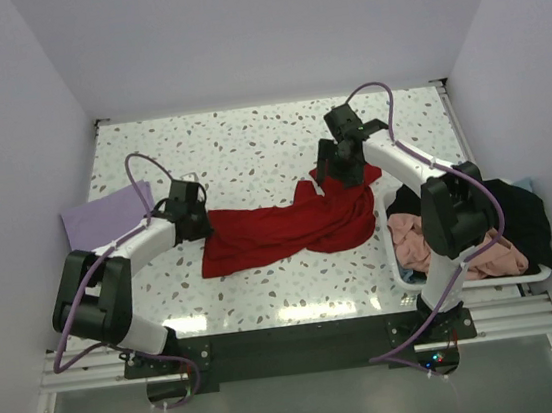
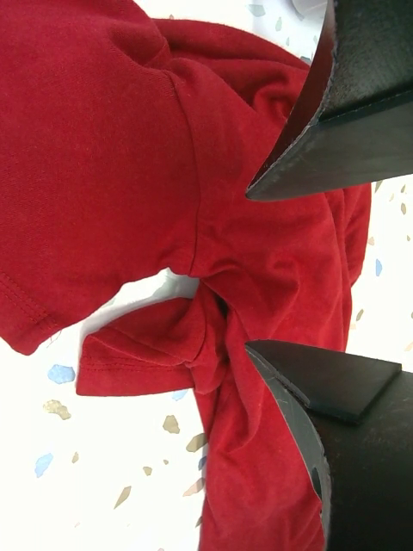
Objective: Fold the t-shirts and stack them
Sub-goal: Flatten the tshirt out
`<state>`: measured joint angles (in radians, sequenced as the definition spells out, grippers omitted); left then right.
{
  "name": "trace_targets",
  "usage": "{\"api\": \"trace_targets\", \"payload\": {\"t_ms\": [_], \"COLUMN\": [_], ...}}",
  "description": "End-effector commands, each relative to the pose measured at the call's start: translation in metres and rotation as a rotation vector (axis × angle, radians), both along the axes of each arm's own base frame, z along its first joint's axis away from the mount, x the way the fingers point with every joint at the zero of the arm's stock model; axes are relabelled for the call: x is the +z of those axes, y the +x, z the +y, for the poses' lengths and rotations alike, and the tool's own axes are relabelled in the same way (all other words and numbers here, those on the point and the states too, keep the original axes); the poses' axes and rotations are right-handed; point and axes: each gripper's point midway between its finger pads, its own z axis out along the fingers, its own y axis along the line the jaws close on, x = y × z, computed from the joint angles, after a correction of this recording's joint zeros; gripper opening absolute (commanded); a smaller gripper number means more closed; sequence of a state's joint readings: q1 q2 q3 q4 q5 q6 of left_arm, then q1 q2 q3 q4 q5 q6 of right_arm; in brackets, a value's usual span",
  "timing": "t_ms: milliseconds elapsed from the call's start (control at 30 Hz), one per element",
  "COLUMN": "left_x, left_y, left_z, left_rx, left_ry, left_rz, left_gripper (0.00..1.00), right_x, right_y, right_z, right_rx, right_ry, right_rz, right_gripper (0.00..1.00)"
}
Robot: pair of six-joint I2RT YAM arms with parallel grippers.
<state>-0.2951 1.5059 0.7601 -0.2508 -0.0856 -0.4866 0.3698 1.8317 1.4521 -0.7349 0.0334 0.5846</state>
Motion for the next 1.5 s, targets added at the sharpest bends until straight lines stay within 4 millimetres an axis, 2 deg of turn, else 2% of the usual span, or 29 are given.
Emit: {"api": "trace_targets", "payload": {"t_ms": [0, 133, 233, 333, 400, 467, 533, 567, 600, 633, 667, 700, 767, 800, 867, 900, 933, 1000, 1267, 1467], "left_x": [0.009, 0.010, 0.015, 0.031, 0.050, 0.073, 0.085, 0.092, 0.094, 0.093, 0.094, 0.094, 0.091, 0.090, 0.089, 0.089, 0.089, 0.088, 0.086, 0.084], "left_y": [0.017, 0.018, 0.019, 0.025, 0.027, 0.031, 0.032, 0.031, 0.030, 0.028, 0.026, 0.024, 0.019, 0.018, 0.013, 0.011, 0.010, 0.006, -0.004, -0.006], "left_z": [-0.006, -0.007, -0.008, -0.006, -0.005, -0.004, -0.004, -0.003, -0.003, -0.005, -0.003, -0.002, 0.000, 0.002, 0.008, 0.009, 0.012, 0.016, 0.024, 0.023], "left_rx": [-0.016, -0.023, -0.026, -0.013, -0.005, 0.005, 0.005, 0.007, 0.003, -0.006, -0.005, -0.009, -0.012, -0.012, -0.005, -0.006, 0.001, 0.005, 0.026, 0.023], "left_ry": [-0.017, -0.018, -0.023, -0.022, -0.034, -0.051, -0.067, -0.076, -0.082, -0.090, -0.091, -0.087, -0.077, -0.072, -0.059, -0.054, -0.049, -0.036, -0.018, -0.020], "left_rz": [-0.068, -0.073, -0.089, -0.130, -0.178, -0.240, -0.266, -0.283, -0.285, -0.277, -0.275, -0.273, -0.262, -0.259, -0.251, -0.248, -0.249, -0.238, -0.202, -0.179], "left_gripper": [0.14, 0.00, 0.00, 0.00, 0.00, 0.00, 0.00, 0.00, 0.00, 0.00, 0.00, 0.00, 0.00, 0.00, 0.00, 0.00, 0.00, 0.00, 0.00, 0.00], "right_x": [0.019, 0.018, 0.021, 0.022, 0.023, 0.024, 0.030, 0.022, 0.022, 0.027, 0.017, 0.023, 0.022, 0.017, 0.012, 0.002, 0.005, -0.003, -0.016, -0.028], "right_y": [0.002, -0.001, 0.000, 0.004, 0.008, 0.017, 0.031, 0.037, 0.044, 0.056, 0.062, 0.076, 0.089, 0.101, 0.112, 0.116, 0.125, 0.136, 0.163, 0.175], "right_z": [0.000, -0.002, -0.003, -0.005, -0.009, -0.013, -0.019, -0.023, -0.028, -0.029, -0.032, -0.037, -0.042, -0.049, -0.055, -0.062, -0.065, -0.074, -0.110, -0.124], "right_rx": [-0.015, -0.023, -0.027, -0.035, -0.040, -0.049, -0.059, -0.065, -0.073, -0.076, -0.078, -0.089, -0.097, -0.109, -0.125, -0.133, -0.146, -0.169, -0.227, -0.226], "right_ry": [0.033, 0.030, 0.028, 0.025, 0.018, 0.010, 0.007, -0.011, -0.021, -0.022, -0.038, -0.054, -0.079, -0.106, -0.131, -0.151, -0.159, -0.168, -0.198, -0.215], "right_rz": [-0.050, -0.046, -0.054, -0.061, -0.065, -0.073, -0.099, -0.085, -0.091, -0.110, -0.094, -0.118, -0.126, -0.128, -0.124, -0.102, -0.123, -0.119, -0.127, -0.133], "right_gripper": [0.68, 0.69, 0.69, 0.69, 0.69, 0.69, 0.68, 0.68, 0.68, 0.66, 0.65, 0.64, 0.60, 0.59, 0.54, 0.52, 0.51, 0.50, 0.51, 0.52]}}
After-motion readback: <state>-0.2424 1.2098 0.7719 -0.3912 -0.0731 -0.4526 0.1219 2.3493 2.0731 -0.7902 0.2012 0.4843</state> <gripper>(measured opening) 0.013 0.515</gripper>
